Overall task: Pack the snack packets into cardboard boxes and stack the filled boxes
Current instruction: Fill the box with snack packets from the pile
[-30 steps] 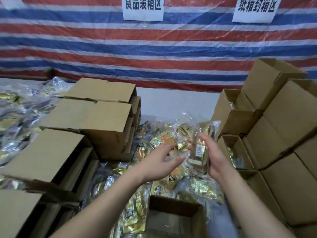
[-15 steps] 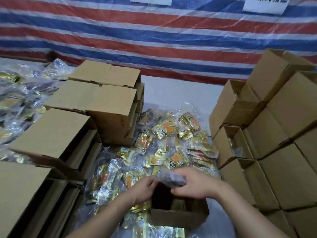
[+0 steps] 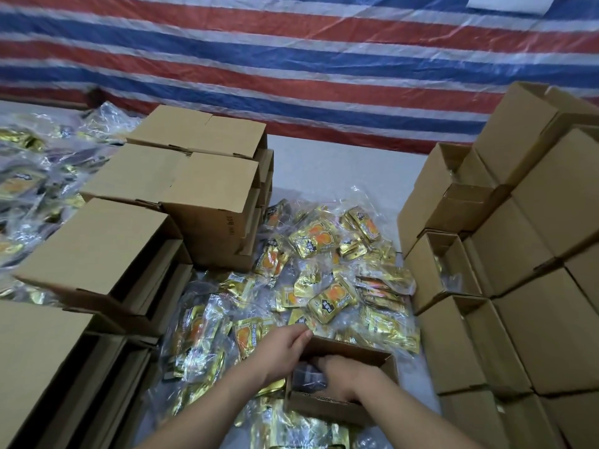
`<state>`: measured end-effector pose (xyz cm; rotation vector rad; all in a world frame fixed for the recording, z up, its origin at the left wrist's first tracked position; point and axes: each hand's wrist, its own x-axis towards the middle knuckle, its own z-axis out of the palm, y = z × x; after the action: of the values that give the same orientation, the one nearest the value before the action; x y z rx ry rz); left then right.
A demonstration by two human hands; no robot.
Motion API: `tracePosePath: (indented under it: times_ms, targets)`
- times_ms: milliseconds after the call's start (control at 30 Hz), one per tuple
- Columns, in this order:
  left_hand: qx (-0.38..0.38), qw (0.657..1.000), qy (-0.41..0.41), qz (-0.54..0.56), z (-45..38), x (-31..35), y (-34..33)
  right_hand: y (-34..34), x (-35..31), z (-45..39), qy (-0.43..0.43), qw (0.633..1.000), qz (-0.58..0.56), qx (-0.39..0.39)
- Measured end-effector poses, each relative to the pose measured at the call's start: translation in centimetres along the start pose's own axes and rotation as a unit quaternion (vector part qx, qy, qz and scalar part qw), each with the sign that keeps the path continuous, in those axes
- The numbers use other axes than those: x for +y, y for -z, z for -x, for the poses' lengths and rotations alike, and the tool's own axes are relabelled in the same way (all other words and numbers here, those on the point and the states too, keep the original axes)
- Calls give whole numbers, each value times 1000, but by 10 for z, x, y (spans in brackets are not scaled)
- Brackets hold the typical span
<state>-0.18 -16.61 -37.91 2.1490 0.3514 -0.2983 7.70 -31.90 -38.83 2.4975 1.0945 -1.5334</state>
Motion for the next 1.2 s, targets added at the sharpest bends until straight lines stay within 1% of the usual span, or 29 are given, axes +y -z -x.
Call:
tracePosePath:
  times_ms: [100,133,200,267,333,367,467,500,633,700,767,800,833,900,933,1000,1033,1100,1200]
  targets:
    - [3,1000,4,21,1,-3,0,-11,7,-6,-18,993,-119,-16]
    - [4,1000,5,26,1,-4,0,-11,10,-6,-20,990,-139,-23]
    - [6,1000,5,25,1,-5,-1,-6,13,-3,-8,991,-130,-20]
    - [5,1000,7,26,0,-6,-1,2,18,4,8,992,-124,22]
    - [3,999,13,30,-1,-6,-3,9,22,9,11,987,-151,48]
    - [2,1000,13,28,-2,-6,-3,11,21,10,9,986,-159,40]
    - [7,1000,9,15,-3,-7,-5,6,11,5,-14,991,-122,-46]
    - [9,1000,8,10,-3,-8,-5,2,8,1,-25,992,-108,-64]
    - [16,1000,9,20,-3,-12,-7,0,-4,-6,-53,989,-120,-75]
    - [15,999,11,27,-3,-13,-6,6,-6,3,-34,991,-108,-69]
    - [11,999,14,28,-4,-14,-5,14,-3,17,0,993,-116,-36]
    - [9,999,14,30,-4,-13,-5,19,-2,26,23,990,-141,-3]
    - [8,999,15,34,-4,-13,-5,25,0,35,43,982,-180,36]
    - [7,999,17,42,-5,-13,-5,38,5,50,68,953,-265,129]
    - [7,999,19,44,-5,-13,-5,45,8,54,76,938,-285,182]
    - [9,999,25,47,-6,-13,-6,56,16,56,75,923,-256,277]
    - [9,998,27,47,-6,-13,-6,58,20,54,64,924,-225,303]
    - [11,998,31,44,-6,-12,-5,54,28,47,33,933,-173,313]
    - [9,999,29,41,-5,-11,-4,36,38,32,-21,950,-119,289]
